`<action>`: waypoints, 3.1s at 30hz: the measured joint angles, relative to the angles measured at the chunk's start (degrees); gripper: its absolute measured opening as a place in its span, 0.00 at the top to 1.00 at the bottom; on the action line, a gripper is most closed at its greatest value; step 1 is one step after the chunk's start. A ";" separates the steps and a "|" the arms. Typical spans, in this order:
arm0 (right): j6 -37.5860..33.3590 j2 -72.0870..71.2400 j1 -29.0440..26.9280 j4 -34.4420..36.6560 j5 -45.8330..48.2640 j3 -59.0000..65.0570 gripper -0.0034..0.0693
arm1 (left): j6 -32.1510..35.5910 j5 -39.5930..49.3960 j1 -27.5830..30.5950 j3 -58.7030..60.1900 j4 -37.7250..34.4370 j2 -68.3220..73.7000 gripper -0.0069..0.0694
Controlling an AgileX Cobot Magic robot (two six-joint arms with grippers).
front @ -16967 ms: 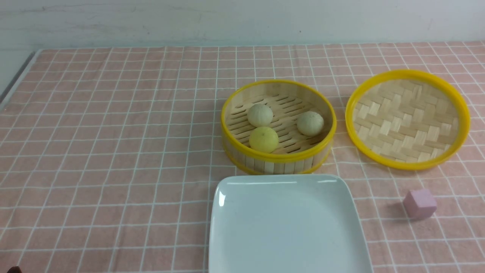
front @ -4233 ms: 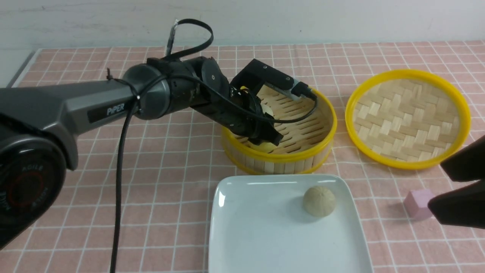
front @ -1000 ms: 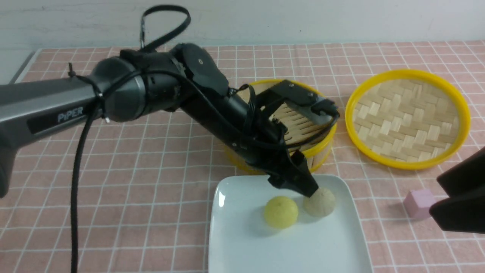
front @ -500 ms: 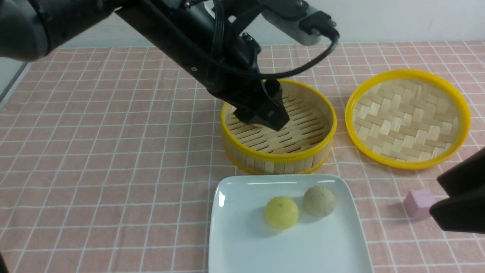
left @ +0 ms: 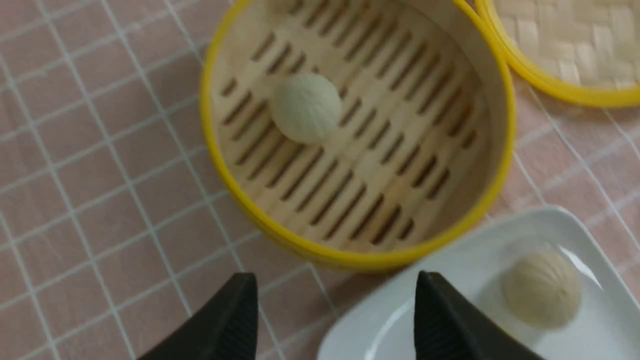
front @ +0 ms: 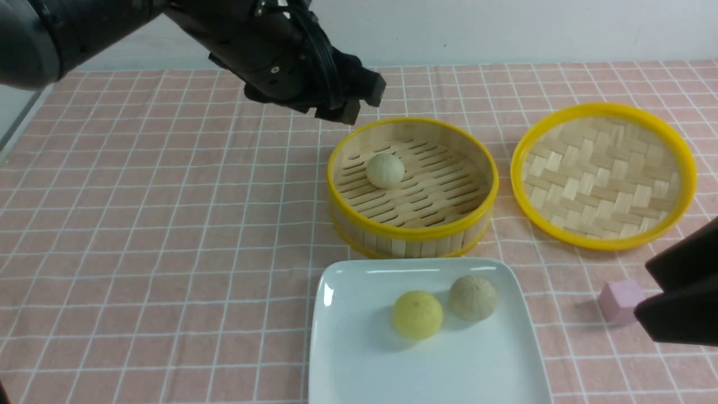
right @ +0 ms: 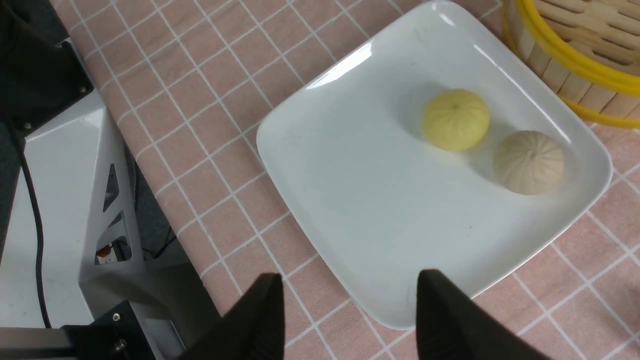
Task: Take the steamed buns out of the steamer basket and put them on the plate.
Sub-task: Use the left arm to grab the steamed stuffed bun that is closest to it, then use the left arm to put the steamed stuffed bun into the plate
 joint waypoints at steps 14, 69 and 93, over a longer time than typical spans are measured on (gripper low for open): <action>2.10 0.00 0.00 2.55 0.00 0.00 0.45 | 10.50 -13.84 0.00 0.00 0.12 13.21 0.34; 2.84 0.00 0.00 2.49 0.00 0.00 0.45 | 15.75 -15.40 0.00 0.00 5.06 10.93 0.87; 0.59 0.00 0.00 2.42 0.00 0.00 0.45 | 29.86 9.89 0.00 19.10 -26.21 -0.26 0.87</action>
